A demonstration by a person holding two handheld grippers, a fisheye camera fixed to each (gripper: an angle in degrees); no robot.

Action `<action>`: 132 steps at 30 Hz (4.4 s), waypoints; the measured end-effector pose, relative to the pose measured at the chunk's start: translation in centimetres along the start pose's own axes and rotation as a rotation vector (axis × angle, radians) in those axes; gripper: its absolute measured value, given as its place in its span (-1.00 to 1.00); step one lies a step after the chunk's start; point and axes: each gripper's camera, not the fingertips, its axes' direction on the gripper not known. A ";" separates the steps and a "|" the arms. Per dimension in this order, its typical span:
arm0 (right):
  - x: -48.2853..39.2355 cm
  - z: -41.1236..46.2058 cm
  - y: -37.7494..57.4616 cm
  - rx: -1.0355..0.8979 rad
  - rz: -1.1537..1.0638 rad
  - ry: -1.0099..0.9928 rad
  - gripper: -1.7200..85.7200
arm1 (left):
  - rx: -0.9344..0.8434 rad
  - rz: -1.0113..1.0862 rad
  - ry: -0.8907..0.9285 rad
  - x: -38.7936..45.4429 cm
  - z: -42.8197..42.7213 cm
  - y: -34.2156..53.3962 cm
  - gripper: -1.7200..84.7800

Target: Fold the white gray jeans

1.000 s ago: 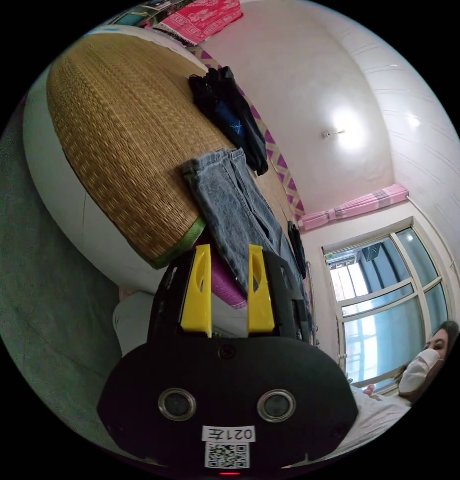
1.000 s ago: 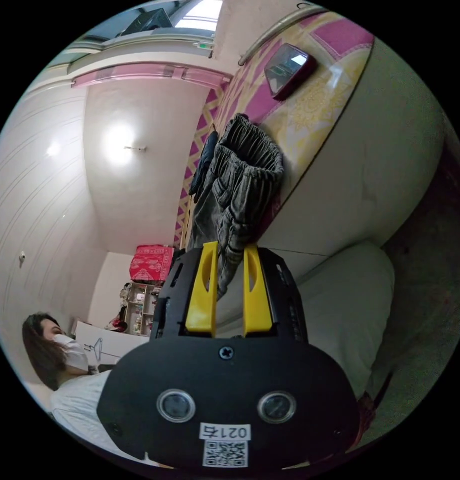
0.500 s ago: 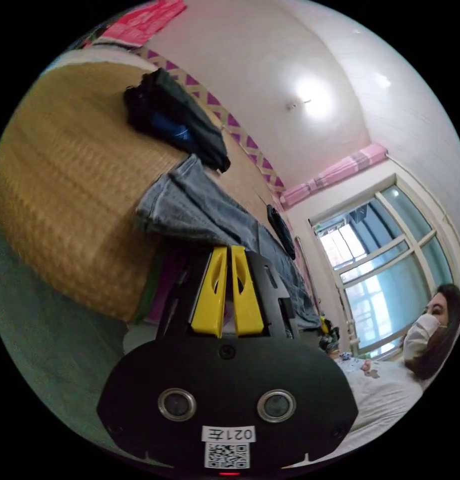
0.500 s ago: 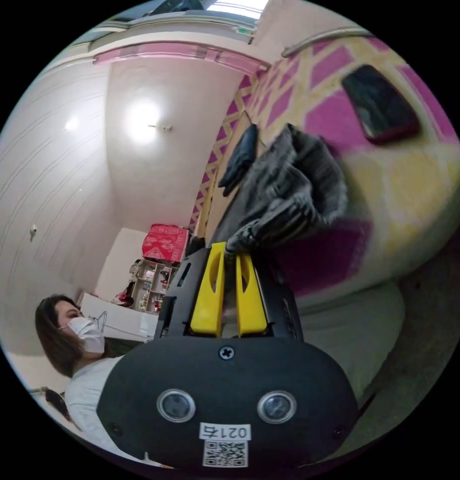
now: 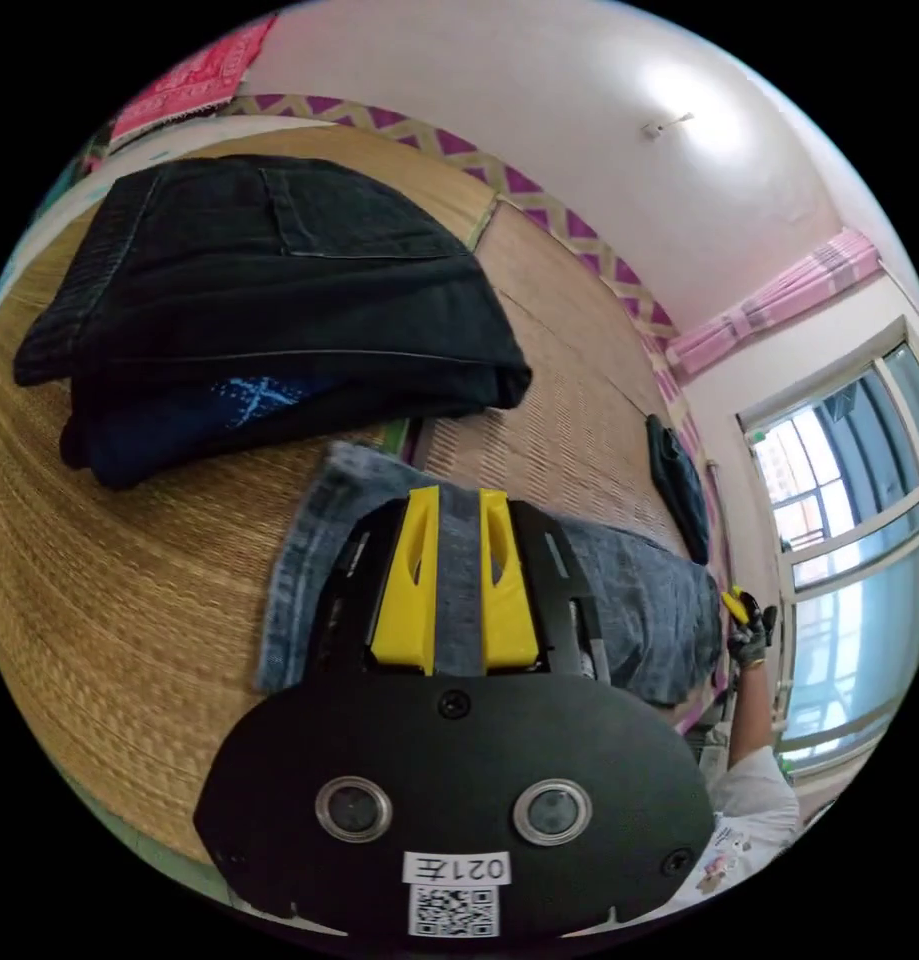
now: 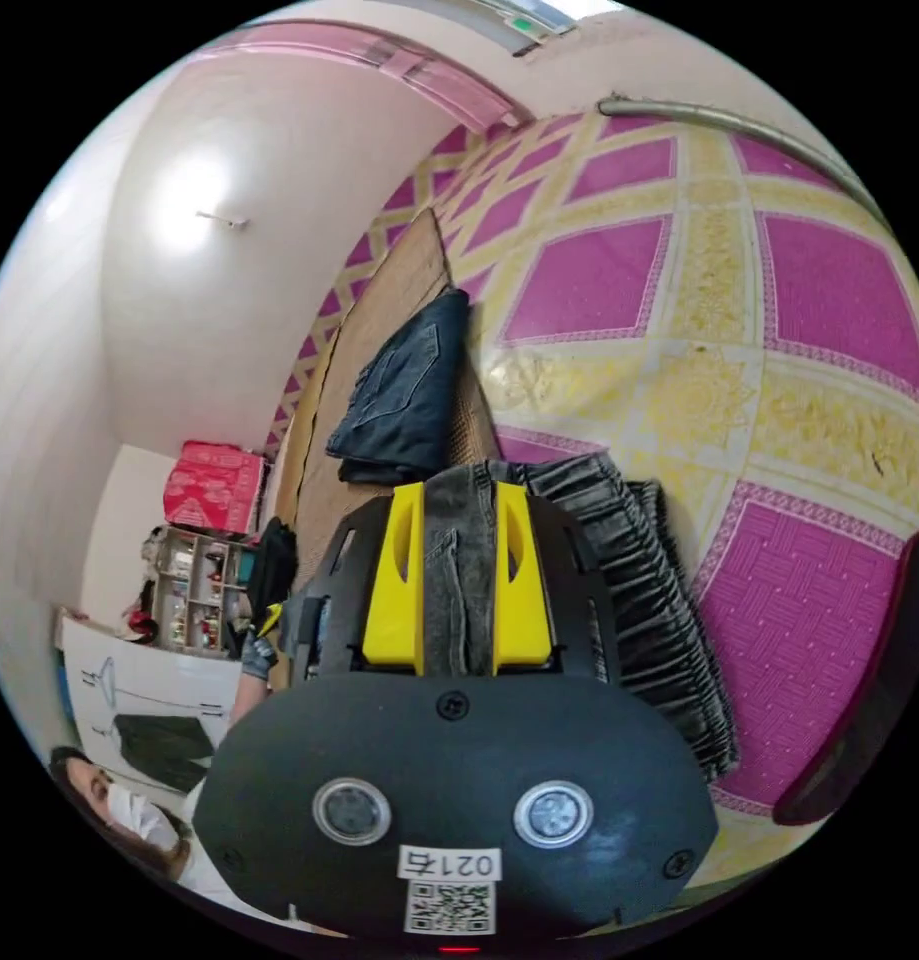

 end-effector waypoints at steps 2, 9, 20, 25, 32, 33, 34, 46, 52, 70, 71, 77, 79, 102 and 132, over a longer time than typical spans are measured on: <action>-2.7 1.3 1.0 -0.048 -0.106 0.006 -0.73 | 0.051 0.002 0.045 -1.0 -0.6 0.6 -0.83; -16.9 11.0 11.4 -0.351 -0.644 0.084 -0.76 | 0.040 0.130 -0.006 -0.8 -0.8 4.7 -0.83; -30.2 25.3 27.6 -0.583 -1.276 0.183 -0.77 | -0.128 0.361 -0.174 2.9 8.9 4.9 -0.94; -29.2 25.3 26.8 -0.644 -1.121 0.115 -0.81 | -0.162 0.294 -0.107 1.9 11.7 2.2 -0.98; -29.9 26.2 28.3 -0.594 -1.109 0.135 -0.82 | -0.053 0.218 -0.042 0.6 12.7 1.8 -0.98; -29.8 26.3 28.3 -0.591 -1.101 0.128 -0.82 | 0.021 0.180 0.002 -0.1 11.8 2.1 -0.98; -29.7 26.3 28.3 -0.587 -1.086 0.115 -0.82 | 0.068 0.138 0.056 -1.0 11.1 2.4 -0.98; -28.7 26.5 28.9 -0.562 -1.031 0.070 -0.82 | 0.019 -0.131 0.106 -3.8 16.2 5.2 -0.71; -28.0 25.9 29.4 -0.556 -1.027 0.076 -0.82 | -0.023 -0.094 0.194 -2.6 21.6 5.2 -0.75; -18.8 13.6 31.5 -0.282 -0.838 -0.156 -0.79 | 0.069 0.667 0.105 35.3 30.5 18.6 -0.87; -17.6 12.3 31.9 -0.264 -0.815 -0.168 -0.79 | 0.053 0.700 0.109 37.0 31.9 19.7 -0.87; -11.7 6.8 33.8 -0.190 -0.699 -0.193 -0.80 | -0.193 0.825 0.114 48.0 51.9 29.8 -0.87; -10.2 5.9 34.2 -0.189 -0.673 -0.183 -0.79 | -0.350 0.821 0.067 49.0 60.0 33.3 -0.87; -2.0 -2.5 33.2 -0.077 -0.558 -0.224 -0.80 | -0.208 0.672 0.391 50.9 70.8 43.3 -0.87; 1.7 -6.4 31.0 -0.036 -0.523 -0.207 -0.78 | -0.400 0.728 0.325 51.1 78.5 51.0 -0.97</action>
